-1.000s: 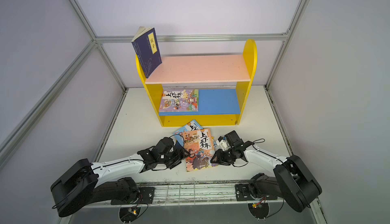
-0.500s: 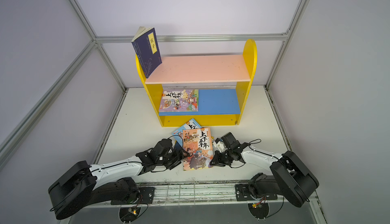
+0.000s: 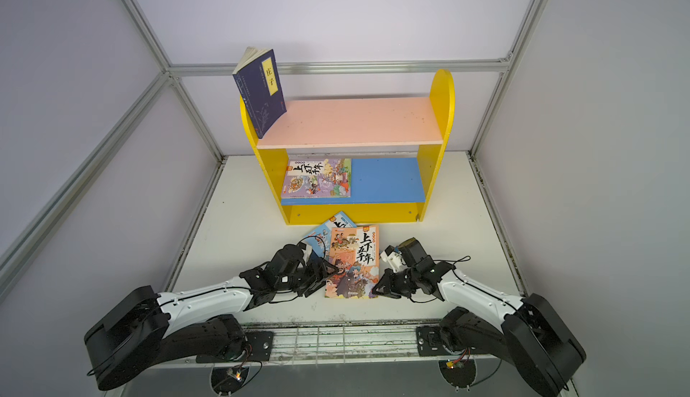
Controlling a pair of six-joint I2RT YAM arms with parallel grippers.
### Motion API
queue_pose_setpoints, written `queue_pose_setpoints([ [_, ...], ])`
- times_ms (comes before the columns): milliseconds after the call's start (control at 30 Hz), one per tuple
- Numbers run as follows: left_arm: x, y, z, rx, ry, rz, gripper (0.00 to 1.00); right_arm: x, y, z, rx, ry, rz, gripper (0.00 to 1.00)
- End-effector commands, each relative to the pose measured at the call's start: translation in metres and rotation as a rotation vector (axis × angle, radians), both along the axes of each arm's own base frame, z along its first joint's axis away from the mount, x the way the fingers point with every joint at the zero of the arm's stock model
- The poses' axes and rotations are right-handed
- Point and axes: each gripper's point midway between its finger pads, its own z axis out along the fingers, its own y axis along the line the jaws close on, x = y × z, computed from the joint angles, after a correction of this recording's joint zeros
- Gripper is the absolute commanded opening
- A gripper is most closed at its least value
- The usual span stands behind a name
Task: Stacking books/files
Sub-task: Pick up the books.
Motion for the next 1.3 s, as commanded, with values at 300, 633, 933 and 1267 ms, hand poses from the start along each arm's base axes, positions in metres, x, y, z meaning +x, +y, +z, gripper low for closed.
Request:
queue_pose_setpoints([
  [300, 0.002, -0.03, 0.013, -0.147, 0.007, -0.076, 0.76, -0.008, -0.004, 0.028, 0.117, -0.008, -0.006, 0.0],
  [633, -0.006, -0.035, 0.008, -0.17, 0.042, -0.117, 0.74, -0.021, -0.003, 0.031, 0.111, 0.041, 0.056, 0.0],
  [933, -0.02, -0.006, 0.005, -0.077, 0.041, -0.135, 0.76, -0.025, 0.004, 0.038, 0.083, 0.04, 0.117, 0.0],
  [1267, -0.023, 0.003, 0.0, -0.085, 0.056, -0.139, 0.77, -0.031, 0.017, 0.034, 0.074, 0.067, 0.179, 0.0],
])
